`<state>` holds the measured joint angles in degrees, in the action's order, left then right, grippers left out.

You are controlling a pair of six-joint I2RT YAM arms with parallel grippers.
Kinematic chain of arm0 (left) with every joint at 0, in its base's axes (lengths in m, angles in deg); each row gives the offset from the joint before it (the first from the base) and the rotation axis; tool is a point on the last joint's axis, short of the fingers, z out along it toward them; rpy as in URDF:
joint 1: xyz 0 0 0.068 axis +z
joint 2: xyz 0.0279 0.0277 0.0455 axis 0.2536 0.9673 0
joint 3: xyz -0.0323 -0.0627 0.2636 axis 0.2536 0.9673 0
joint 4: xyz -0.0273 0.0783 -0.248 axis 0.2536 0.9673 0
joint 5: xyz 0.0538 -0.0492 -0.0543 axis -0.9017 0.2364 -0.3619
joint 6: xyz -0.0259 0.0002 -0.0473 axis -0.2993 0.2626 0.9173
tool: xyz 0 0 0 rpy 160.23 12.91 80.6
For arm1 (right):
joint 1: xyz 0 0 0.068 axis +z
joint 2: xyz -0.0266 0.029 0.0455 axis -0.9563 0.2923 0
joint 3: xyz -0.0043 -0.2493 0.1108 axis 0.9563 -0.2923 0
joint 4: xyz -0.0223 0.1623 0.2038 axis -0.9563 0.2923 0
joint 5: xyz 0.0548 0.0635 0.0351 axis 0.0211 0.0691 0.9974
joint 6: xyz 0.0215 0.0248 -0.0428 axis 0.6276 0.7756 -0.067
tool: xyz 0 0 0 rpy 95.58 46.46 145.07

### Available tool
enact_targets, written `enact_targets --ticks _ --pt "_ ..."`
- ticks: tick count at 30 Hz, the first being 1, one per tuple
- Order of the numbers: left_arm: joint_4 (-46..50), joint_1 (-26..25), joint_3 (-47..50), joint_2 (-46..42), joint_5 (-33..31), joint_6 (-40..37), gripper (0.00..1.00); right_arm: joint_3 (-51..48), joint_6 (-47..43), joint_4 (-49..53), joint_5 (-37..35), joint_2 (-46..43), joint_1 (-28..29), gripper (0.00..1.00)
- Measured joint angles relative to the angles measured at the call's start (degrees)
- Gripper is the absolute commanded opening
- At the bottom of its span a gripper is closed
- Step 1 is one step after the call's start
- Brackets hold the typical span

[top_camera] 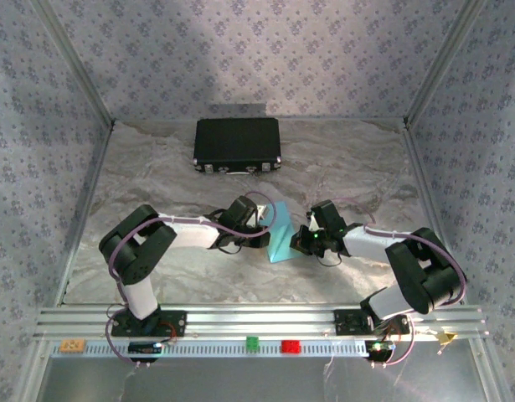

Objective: Fold a paper plane with a square sheet of paper (pick it up from the middle)
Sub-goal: Fold the triangle a second time at the center of the table.

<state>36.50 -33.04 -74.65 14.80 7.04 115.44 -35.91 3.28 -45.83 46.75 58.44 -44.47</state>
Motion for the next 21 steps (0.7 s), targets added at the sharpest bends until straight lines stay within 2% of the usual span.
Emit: enact_targets --ticks 21 --pt "-0.09 0.0 -0.24 0.0 0.04 -1.49 0.02 0.0 0.0 0.02 0.0 0.0 0.0 0.06"
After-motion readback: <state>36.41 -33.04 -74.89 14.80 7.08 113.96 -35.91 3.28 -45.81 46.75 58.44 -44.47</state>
